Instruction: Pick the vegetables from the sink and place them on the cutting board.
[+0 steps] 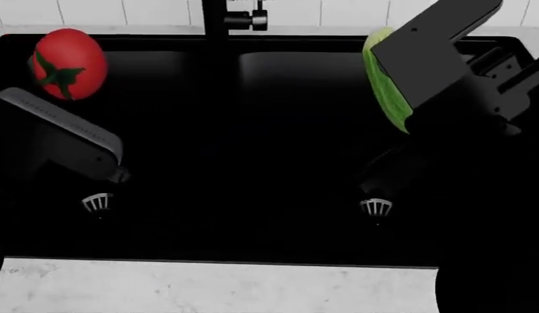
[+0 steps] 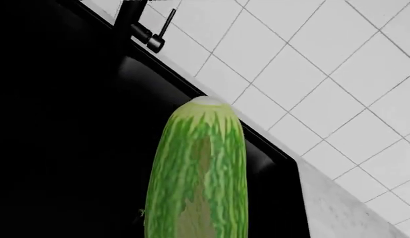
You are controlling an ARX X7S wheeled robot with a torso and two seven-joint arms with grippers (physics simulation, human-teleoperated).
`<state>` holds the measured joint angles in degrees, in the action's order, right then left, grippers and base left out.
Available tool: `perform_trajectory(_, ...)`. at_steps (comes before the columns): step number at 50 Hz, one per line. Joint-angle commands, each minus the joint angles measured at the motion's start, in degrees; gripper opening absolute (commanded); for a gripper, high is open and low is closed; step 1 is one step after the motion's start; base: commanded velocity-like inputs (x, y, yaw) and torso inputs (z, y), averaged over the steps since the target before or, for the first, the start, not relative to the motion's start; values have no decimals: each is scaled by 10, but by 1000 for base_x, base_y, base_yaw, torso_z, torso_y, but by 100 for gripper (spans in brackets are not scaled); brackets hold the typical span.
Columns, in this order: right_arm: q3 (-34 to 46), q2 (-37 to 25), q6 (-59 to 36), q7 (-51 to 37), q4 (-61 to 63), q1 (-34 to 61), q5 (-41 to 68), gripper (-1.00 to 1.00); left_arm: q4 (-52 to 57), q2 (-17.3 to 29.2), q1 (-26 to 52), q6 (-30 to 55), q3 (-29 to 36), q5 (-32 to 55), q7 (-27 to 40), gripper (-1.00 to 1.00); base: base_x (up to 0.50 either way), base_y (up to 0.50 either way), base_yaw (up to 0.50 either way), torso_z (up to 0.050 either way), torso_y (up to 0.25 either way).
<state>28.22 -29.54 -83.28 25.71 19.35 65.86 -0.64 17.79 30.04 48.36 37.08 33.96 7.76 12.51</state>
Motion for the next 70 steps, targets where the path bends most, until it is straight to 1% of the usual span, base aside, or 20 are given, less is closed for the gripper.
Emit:
perform_trajectory(1, -30, -3, -19, -20, 29, -9, -23, -100, 4, -12, 0, 4, -3, 20, 12, -100, 0, -500, 0, 0, 0)
perform_trajectory(5, -38, -2, -15, -26, 33, -17, -26, -100, 8, -16, -5, 16, -11, 36, 9, -100, 0, -500, 0, 0, 0)
perform_trajectory(9, -50, 8, -11, -41, 39, -37, -32, -100, 31, -22, -16, 48, -29, 70, 6, -100, 0, -500, 0, 0, 0)
perform_trajectory(11, -42, 10, -12, -45, 38, -40, -35, -100, 41, -29, -16, 59, -44, 92, 2, -100, 0, -500, 0, 0, 8)
perform_trajectory(12, -35, 10, -16, -51, 36, -40, -40, -100, 39, -29, -16, 55, -40, 86, 3, -100, 0, -500, 0, 0, 0)
perform_trajectory(13, -45, 16, -19, -55, 39, -46, -41, -100, 32, -31, -17, 41, -32, 79, 2, -100, 0, -500, 0, 0, 0)
perform_trajectory(15, -47, 20, -26, -68, 44, -58, -49, -100, 27, -34, -15, 43, -28, 79, 1, -100, 0, -500, 0, 0, 0)
perform_trajectory(17, -30, 15, -39, -79, 58, -71, -59, -100, 26, -37, -14, 45, -28, 81, 1, -100, 0, -500, 0, 0, 0)
perform_trajectory(19, -8, 6, -65, -83, 74, -63, -69, -100, 34, -36, -10, 59, -26, 83, 1, -100, 0, -500, 0, 0, 0)
perform_trajectory(21, -4, 11, -67, -34, 70, -59, -127, -100, 50, -34, -4, 74, -38, 92, 2, -100, 0, -500, 0, 0, 0)
perform_trajectory(24, 12, 39, -67, 121, 50, -54, -316, -100, 55, -31, -1, 73, -49, 98, 2, -100, 0, -500, 0, 0, 0)
perform_trajectory(26, 19, 51, -67, 184, 48, -58, -398, -100, 47, -35, 0, 67, -47, 94, 4, -100, 0, -500, 0, 0, 0)
perform_trajectory(27, 17, 55, -66, 197, 50, -64, -417, -100, 41, -36, -1, 60, -45, 93, 3, -100, 35, -500, 0, 0, 0)
perform_trajectory(30, 19, 65, -60, 209, 47, -69, -438, -100, 31, -38, -6, 45, -39, 88, 1, -100, 46, -500, 0, 0, 0)
perform_trajectory(33, 11, 73, -52, 202, 44, -65, -446, -100, 32, -37, -9, 46, -39, 90, 1, -100, 64, -500, 0, 0, 0)
perform_trajectory(38, 7, 70, -61, 215, 53, -76, -470, -100, 45, -33, -14, 50, -37, 89, 4, -100, 70, -500, 0, 0, 2)
perform_trajectory(43, -7, 72, -62, 251, 53, -90, -504, -100, 66, -28, -7, 68, -30, 85, 6, -100, 71, -500, 0, 0, 0)
perform_trajectory(51, -17, 87, -62, 349, 45, -86, -610, -100, 91, -26, -6, 87, -32, 88, 13, -100, 86, -500, 0, 0, 1)
perform_trajectory(59, -22, 104, -49, 368, 30, -83, -636, -100, 86, -26, -7, 80, -29, 85, 15, -100, 58, -500, 0, 0, 1)
perform_trajectory(70, -25, 108, -47, 401, 19, -83, -672, -100, 101, -29, -5, 86, -26, 89, 14, -100, 25, -500, 0, 0, 1)
